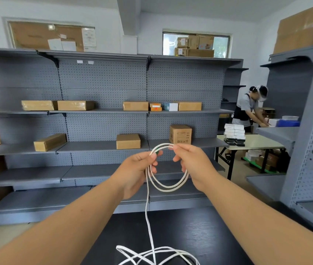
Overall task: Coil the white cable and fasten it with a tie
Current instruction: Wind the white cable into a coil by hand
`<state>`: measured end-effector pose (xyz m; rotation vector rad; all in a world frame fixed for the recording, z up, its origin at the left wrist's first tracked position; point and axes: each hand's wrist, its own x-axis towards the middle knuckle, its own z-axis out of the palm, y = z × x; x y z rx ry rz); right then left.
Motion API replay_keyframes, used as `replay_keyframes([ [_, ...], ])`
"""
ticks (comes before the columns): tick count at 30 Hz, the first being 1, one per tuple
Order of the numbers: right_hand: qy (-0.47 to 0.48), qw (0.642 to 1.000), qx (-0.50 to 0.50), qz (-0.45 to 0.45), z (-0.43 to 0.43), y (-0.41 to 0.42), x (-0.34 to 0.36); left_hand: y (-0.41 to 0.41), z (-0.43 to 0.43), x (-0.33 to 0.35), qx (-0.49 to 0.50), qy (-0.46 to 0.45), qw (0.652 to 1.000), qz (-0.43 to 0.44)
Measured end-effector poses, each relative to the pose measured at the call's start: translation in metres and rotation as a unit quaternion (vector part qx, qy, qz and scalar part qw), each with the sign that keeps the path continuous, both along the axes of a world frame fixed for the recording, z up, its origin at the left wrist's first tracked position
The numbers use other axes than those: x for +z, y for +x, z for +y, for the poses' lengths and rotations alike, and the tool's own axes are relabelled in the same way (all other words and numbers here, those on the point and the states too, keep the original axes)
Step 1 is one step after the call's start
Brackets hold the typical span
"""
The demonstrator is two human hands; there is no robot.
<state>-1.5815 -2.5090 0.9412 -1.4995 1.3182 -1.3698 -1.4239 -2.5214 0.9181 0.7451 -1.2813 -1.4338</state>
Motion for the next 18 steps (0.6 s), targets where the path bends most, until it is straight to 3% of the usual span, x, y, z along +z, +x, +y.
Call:
replay_keyframes([
  [6, 0.030, 0.999, -0.002, -0.025, 0.004, 0.004, 0.002, 0.001, 0.005, 0.004, -0.035, 0.033, 0.997, 0.067],
  [18, -0.010, 0.999, -0.030, -0.040, 0.005, 0.018, -0.006, -0.009, 0.006, 0.007, 0.066, 0.105, 0.985, 0.122],
])
